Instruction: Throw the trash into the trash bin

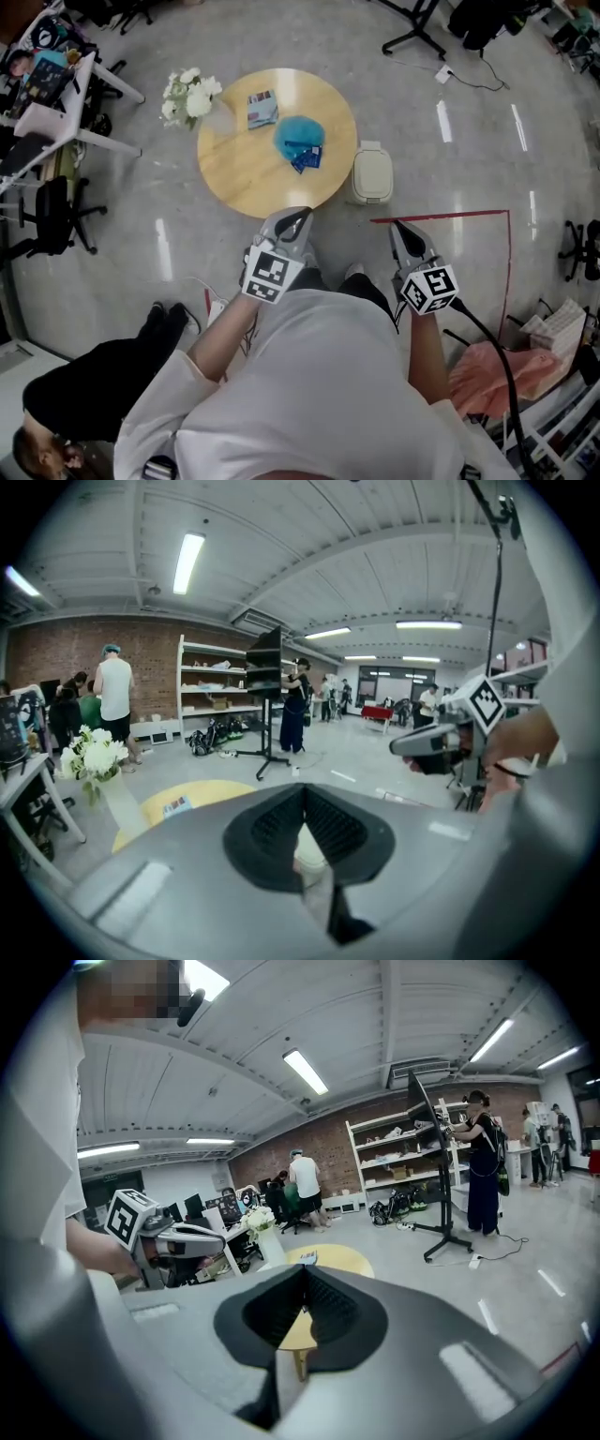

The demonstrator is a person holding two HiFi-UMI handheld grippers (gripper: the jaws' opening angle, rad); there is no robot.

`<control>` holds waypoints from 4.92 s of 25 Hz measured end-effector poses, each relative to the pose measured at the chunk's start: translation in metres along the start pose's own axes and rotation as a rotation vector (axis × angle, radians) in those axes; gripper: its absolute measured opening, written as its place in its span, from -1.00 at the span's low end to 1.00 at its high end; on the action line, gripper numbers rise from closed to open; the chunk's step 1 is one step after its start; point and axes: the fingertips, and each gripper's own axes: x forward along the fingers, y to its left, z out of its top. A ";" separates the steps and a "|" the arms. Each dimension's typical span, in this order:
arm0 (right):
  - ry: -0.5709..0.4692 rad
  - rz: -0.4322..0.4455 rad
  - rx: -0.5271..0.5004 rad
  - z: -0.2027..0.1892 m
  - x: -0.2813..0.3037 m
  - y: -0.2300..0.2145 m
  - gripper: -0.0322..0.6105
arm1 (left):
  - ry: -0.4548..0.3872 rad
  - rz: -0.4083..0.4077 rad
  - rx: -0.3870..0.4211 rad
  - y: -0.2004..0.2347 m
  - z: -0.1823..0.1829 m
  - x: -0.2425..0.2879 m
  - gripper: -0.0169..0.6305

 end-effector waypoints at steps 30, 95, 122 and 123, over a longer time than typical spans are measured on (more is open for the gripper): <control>0.247 0.035 0.024 -0.104 0.070 -0.155 -0.90 | 0.134 0.187 -0.077 -0.016 -0.068 0.122 -0.93; 0.643 -0.113 0.204 -0.583 0.260 -0.330 -0.90 | 0.367 0.119 -0.192 -0.073 -0.377 0.300 -0.93; 0.704 -0.153 0.178 -0.585 0.264 -0.331 -0.89 | 0.358 0.127 -0.227 -0.083 -0.393 0.288 -0.93; 0.701 -0.149 0.172 -0.582 0.264 -0.331 -0.89 | 0.355 0.129 -0.229 -0.083 -0.392 0.288 -0.93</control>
